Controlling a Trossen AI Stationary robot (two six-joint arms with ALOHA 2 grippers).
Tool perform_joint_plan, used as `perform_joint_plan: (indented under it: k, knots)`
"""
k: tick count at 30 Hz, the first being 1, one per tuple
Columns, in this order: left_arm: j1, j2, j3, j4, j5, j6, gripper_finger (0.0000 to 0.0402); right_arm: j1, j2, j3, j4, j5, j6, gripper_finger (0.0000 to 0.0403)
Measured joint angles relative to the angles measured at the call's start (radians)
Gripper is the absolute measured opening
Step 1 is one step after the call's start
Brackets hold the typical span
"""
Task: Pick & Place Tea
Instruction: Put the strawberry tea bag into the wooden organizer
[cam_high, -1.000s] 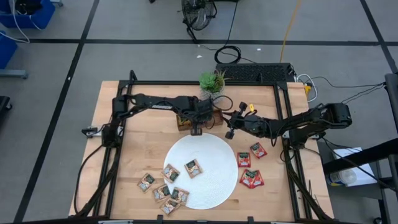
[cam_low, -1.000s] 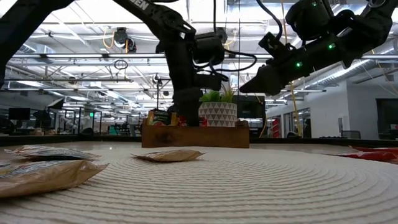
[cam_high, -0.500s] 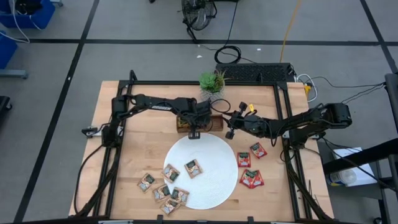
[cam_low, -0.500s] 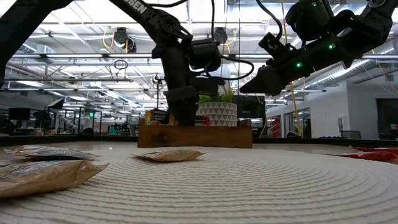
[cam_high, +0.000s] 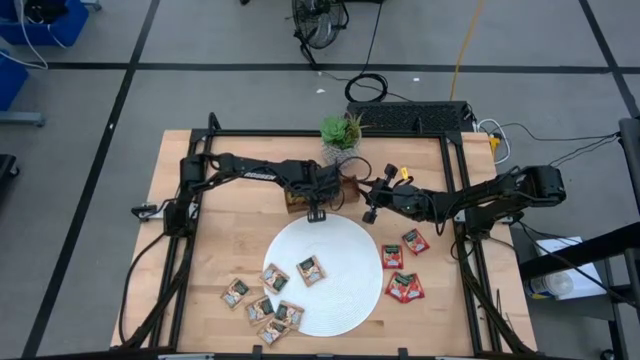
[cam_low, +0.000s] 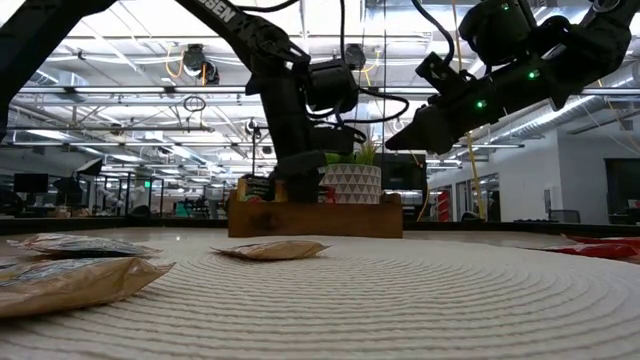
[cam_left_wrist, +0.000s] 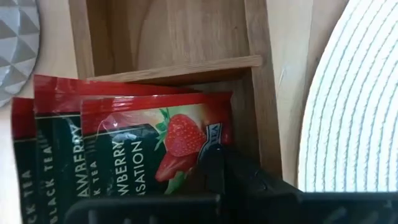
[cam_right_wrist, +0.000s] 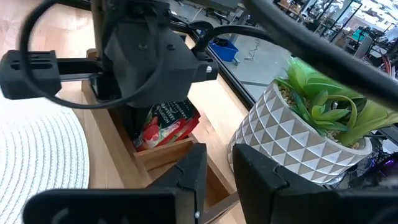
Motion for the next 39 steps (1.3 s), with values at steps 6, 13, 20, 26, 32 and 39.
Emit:
perform_joint_plan:
  k: [6, 13, 20, 26, 32, 39]
  knots:
    - [-0.018, 0.0, -0.001, 0.0, -0.048, 0.001, 0.0002, 0.0, 0.0, 0.0, 0.0, 0.0, 0.0, 0.0064]
    - [-0.025, 0.002, -0.001, -0.001, -0.133, 0.001, 0.0002, 0.0, 0.0, 0.0, 0.0, 0.0, 0.008, 0.0063]
    - [-0.05, 0.002, -0.002, -0.001, -0.227, 0.023, 0.0002, 0.001, 0.0, 0.0, 0.0, 0.0, 0.008, 0.0063]
    - [-0.066, 0.002, -0.002, 0.0, -0.261, 0.04, 0.0001, 0.001, 0.0, 0.0, 0.0, 0.0, 0.008, 0.0062]
    - [-0.079, 0.002, -0.002, 0.0, -0.329, 0.079, 0.0001, 0.001, 0.0, 0.0, 0.0, 0.0, 0.008, 0.0061]
    - [-0.09, 0.002, -0.002, 0.01, -0.403, 0.082, 0.0001, 0.001, 0.0, 0.0, 0.0, 0.0, 0.008, 0.0061]
